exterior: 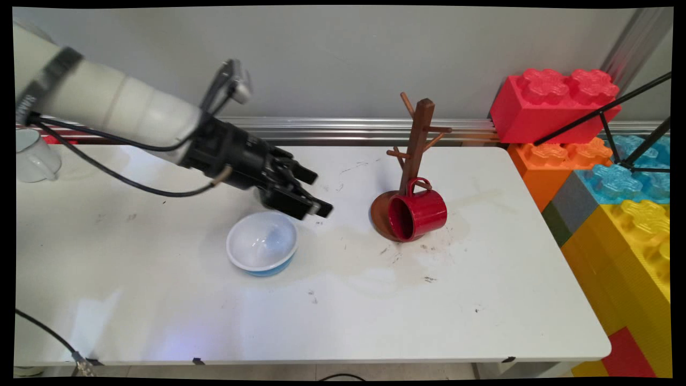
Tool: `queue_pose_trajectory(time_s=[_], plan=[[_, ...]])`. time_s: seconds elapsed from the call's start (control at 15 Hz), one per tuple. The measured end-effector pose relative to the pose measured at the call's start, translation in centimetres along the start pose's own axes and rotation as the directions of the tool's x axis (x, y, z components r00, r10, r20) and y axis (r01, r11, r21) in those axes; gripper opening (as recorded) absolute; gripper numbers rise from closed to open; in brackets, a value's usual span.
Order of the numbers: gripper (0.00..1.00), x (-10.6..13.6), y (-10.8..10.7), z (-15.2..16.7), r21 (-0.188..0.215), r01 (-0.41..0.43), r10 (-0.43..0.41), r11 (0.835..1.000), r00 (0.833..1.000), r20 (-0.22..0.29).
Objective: Pick up the red mug from the rack
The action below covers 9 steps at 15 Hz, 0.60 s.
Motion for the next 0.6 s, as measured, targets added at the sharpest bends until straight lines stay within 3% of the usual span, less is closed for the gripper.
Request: queue_pose_trajectory(time_s=[0.6], plan=[[1.00,0.5,1.1,7.0,0.013,0.173,-0.173,0.985,0.985,-0.006]])
